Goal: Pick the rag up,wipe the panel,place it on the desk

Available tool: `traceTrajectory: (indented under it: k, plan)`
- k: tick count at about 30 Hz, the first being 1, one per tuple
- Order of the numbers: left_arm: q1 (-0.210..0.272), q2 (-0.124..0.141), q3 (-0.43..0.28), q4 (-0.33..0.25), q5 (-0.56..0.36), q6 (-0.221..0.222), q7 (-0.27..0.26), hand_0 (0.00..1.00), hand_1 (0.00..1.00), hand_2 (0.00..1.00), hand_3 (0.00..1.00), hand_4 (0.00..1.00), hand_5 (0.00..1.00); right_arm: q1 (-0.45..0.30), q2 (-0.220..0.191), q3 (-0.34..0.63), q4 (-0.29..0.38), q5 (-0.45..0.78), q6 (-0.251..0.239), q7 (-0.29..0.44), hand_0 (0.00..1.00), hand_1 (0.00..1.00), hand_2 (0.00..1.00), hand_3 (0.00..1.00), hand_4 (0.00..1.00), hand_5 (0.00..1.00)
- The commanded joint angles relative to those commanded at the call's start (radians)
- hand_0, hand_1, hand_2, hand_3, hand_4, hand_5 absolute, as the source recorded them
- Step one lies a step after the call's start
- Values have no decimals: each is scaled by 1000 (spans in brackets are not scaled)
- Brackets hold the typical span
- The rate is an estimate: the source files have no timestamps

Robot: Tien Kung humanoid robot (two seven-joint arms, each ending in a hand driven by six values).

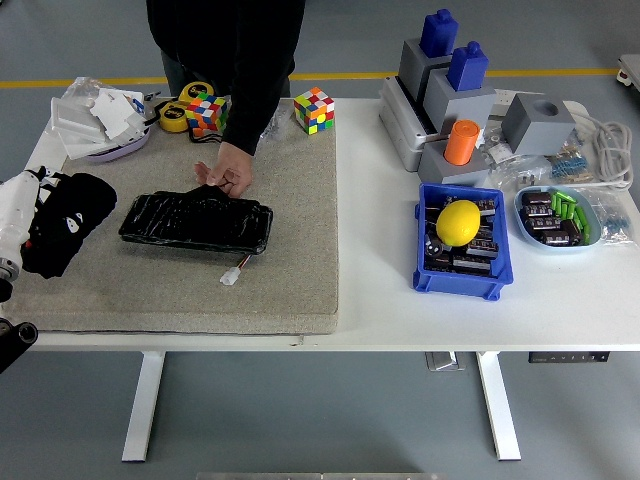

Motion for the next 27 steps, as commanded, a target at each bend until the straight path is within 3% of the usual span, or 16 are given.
traceTrajectory:
  k: [13, 27]
  plan:
    - [-28, -30, 19, -15, 5, 1, 12, 199, 184, 471, 559, 554, 2, 3, 1, -4, -1, 4, 2, 7, 716, 618, 673, 604, 998, 581]
    - [-65, -65, 90, -14, 7, 1, 15, 194, 176, 471, 562, 552, 2, 3, -2, 1, -3, 5, 5, 9, 716, 618, 673, 604, 998, 582]
